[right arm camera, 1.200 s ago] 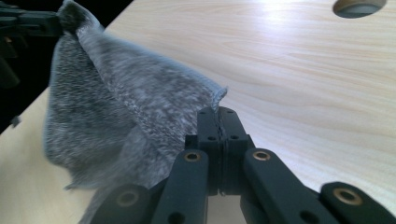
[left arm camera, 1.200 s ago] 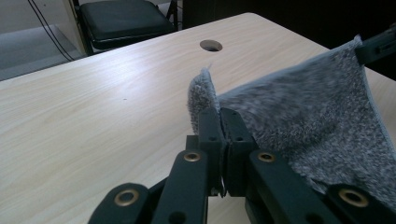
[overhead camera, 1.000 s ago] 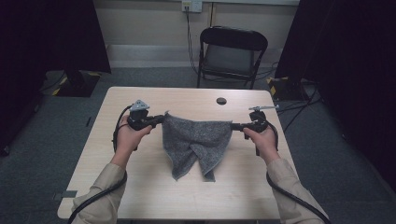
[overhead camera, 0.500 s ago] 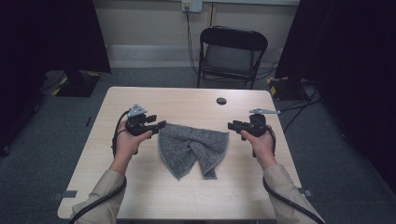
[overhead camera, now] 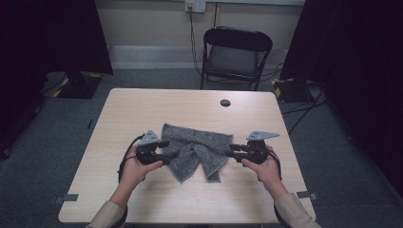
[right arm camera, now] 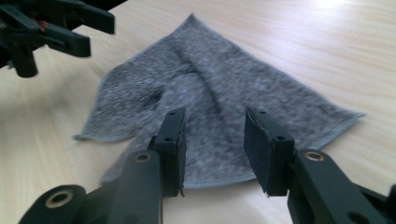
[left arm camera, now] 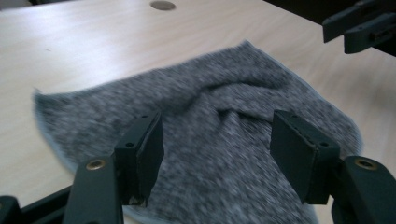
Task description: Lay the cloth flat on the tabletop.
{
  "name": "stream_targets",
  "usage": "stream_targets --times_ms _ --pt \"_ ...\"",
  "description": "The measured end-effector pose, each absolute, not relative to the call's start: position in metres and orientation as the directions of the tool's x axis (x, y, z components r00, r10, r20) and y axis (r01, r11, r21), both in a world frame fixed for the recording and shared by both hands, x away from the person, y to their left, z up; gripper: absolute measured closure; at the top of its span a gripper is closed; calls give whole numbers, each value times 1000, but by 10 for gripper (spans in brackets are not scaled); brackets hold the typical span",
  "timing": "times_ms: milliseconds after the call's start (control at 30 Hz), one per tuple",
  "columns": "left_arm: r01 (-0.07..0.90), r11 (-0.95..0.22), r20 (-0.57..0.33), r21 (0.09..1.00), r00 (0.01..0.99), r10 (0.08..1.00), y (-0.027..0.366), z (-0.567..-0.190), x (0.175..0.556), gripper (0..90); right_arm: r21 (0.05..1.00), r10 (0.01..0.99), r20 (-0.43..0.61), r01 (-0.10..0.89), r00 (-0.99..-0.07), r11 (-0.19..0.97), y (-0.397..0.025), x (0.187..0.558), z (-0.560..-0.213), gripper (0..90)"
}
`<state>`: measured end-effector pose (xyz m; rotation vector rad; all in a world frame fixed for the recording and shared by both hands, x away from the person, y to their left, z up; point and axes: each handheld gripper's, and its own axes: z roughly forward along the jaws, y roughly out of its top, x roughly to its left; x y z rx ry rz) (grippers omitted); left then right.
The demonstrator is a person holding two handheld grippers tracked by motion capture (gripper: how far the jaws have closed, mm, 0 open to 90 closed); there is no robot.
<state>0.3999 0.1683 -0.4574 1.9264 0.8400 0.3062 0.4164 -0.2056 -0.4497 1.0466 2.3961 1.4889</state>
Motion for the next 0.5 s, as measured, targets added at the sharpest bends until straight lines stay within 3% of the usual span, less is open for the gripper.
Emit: stream_targets --times_ms 267,500 --pt "411 -374 -123 831 792 597 150 -474 379 381 823 587 236 481 -774 303 -196 390 -462 604" --pt "422 -415 -118 806 801 586 141 -482 369 413 804 561 224 476 -797 357 -187 370 -476 640"
